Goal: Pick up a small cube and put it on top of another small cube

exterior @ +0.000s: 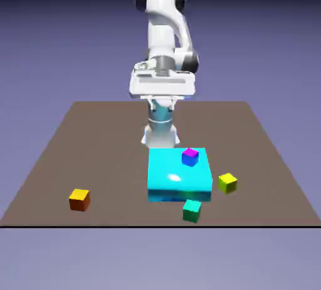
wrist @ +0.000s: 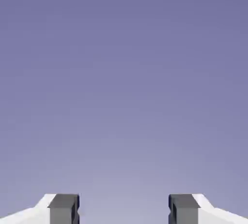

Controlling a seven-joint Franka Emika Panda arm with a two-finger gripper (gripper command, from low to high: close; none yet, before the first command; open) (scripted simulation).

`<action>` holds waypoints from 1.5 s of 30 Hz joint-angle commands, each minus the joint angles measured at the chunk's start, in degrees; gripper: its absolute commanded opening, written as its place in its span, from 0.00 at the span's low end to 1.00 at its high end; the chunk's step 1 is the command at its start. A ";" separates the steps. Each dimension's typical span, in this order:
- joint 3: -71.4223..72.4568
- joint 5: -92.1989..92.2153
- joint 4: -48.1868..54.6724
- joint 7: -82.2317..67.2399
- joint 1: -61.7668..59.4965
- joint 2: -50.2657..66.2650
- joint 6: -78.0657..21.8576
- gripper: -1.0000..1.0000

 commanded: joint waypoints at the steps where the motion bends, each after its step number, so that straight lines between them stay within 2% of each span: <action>1: 0.29 -1.56 0.75 -2.19 1.56 2.08 -1.18 0.50; 20: 5.86 -31.10 14.95 -43.74 31.11 41.45 -23.62 0.50; 27: -0.52 -40.95 17.75 -35.83 33.98 52.98 -15.26 0.50; 28: -0.52 -40.96 17.75 -35.83 33.98 52.98 -15.26 0.00; 35: 5.07 -31.14 15.15 -44.48 32.03 41.77 -23.12 0.00; 38: 0.71 -26.81 20.72 -44.61 33.42 45.42 -25.35 0.00; 45: -1.60 -12.97 35.10 -34.52 24.70 52.20 -39.29 0.00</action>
